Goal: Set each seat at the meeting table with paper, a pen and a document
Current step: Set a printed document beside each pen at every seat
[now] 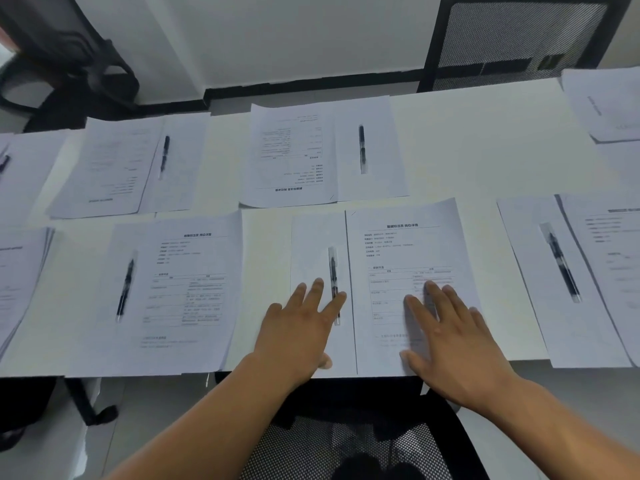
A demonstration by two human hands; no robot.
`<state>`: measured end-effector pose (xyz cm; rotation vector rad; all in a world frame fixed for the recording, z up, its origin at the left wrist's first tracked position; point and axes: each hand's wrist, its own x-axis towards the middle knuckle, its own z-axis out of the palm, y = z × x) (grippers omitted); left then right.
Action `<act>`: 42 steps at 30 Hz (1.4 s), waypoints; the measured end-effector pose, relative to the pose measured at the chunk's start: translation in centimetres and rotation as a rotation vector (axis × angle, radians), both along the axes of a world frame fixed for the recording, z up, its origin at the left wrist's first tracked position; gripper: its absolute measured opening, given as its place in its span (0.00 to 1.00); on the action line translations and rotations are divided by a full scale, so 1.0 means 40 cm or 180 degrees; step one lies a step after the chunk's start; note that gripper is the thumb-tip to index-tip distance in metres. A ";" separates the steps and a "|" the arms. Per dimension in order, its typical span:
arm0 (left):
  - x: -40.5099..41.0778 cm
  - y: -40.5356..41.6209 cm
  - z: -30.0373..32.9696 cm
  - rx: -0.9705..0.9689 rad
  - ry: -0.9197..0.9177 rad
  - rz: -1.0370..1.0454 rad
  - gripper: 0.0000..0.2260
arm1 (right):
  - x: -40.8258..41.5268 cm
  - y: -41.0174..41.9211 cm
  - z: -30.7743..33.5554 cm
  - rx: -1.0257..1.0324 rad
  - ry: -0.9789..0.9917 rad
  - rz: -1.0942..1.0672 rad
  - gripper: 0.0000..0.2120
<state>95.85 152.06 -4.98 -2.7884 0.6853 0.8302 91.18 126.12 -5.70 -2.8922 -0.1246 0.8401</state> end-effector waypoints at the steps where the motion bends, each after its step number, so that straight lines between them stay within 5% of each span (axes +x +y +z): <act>1: -0.003 -0.002 0.000 0.0008 0.0003 -0.0009 0.51 | -0.003 -0.001 0.000 -0.0003 -0.0001 0.0004 0.42; 42: -0.004 -0.014 -0.007 -0.0133 -0.0009 0.0235 0.52 | -0.001 -0.051 -0.005 0.0004 -0.0017 0.0005 0.43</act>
